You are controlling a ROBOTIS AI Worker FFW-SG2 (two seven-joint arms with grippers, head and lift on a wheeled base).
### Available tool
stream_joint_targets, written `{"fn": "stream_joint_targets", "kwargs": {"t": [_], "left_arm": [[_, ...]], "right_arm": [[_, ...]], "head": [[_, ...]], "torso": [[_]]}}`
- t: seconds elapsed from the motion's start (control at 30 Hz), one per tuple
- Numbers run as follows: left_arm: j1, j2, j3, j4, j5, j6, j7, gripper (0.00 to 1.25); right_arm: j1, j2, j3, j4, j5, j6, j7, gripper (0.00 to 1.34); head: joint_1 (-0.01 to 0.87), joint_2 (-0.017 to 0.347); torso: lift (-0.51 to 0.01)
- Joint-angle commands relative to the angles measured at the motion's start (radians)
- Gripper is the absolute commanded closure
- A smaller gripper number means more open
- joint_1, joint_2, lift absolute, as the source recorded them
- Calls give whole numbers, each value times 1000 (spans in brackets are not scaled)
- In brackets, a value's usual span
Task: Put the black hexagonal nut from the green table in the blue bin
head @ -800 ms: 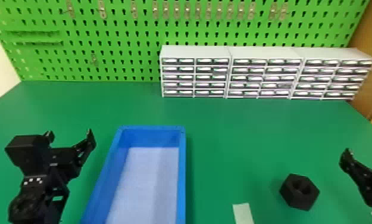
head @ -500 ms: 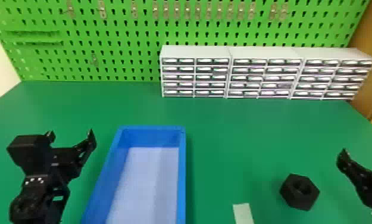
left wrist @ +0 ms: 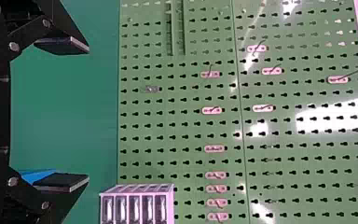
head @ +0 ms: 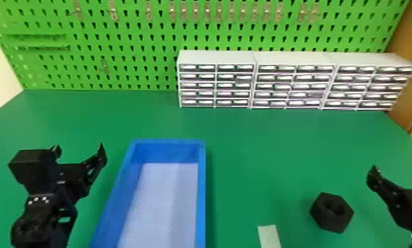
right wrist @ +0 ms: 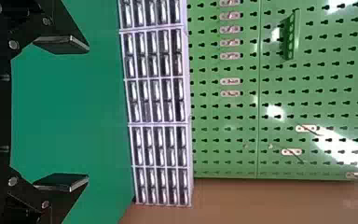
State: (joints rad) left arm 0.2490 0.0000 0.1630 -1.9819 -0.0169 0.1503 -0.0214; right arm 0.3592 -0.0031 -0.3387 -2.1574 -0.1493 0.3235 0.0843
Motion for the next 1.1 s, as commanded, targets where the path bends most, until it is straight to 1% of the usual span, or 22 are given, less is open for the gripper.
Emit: {"fn": "stream_joint_targets", "kwargs": {"t": [0.0, 0.17, 0.23, 0.4, 0.5, 0.6, 0.73, 0.83, 0.9, 1.07], "left_arm": [[0, -3, 1, 0, -3, 0, 0, 292], [0, -3, 1, 0, -5, 0, 0, 292], [1, -3, 1, 0, -6, 0, 0, 294], [1, -3, 3, 0, -8, 0, 0, 294], [1, -3, 4, 0, -8, 0, 0, 294], [1, -3, 6, 0, -8, 0, 0, 294], [1, -3, 6, 0, -8, 0, 0, 294], [1, -3, 6, 2, -9, 0, 0, 294], [0, -3, 7, 0, -8, 0, 0, 294], [0, -3, 10, 0, -9, 0, 0, 294]], "right_arm": [[-5, 4, 4, -10, -3, 29, 0, 305], [-14, 4, 3, -36, -3, 109, 0, 305], [-20, 0, 3, -48, -4, 147, 2, 305], [-40, -28, 13, -85, -6, 275, 2, 305], [-57, -51, 23, -108, -12, 361, 2, 305], [-77, -72, 27, -125, -38, 442, 2, 305], [-103, -107, 30, -137, -78, 542, 2, 305], [-112, -126, 35, -144, -96, 597, 2, 305], [-118, -132, 30, -147, -116, 634, 2, 305], [-131, -140, 23, -160, -130, 747, 3, 305]], "head": [[657, 57], [657, 57], [657, 57], [657, 57], [657, 57], [657, 57], [657, 57], [657, 57], [657, 57], [657, 57]], "torso": [[-95], [-95], [-95], [-95], [-95], [-95], [-95], [-95], [-95], [-95]]}}
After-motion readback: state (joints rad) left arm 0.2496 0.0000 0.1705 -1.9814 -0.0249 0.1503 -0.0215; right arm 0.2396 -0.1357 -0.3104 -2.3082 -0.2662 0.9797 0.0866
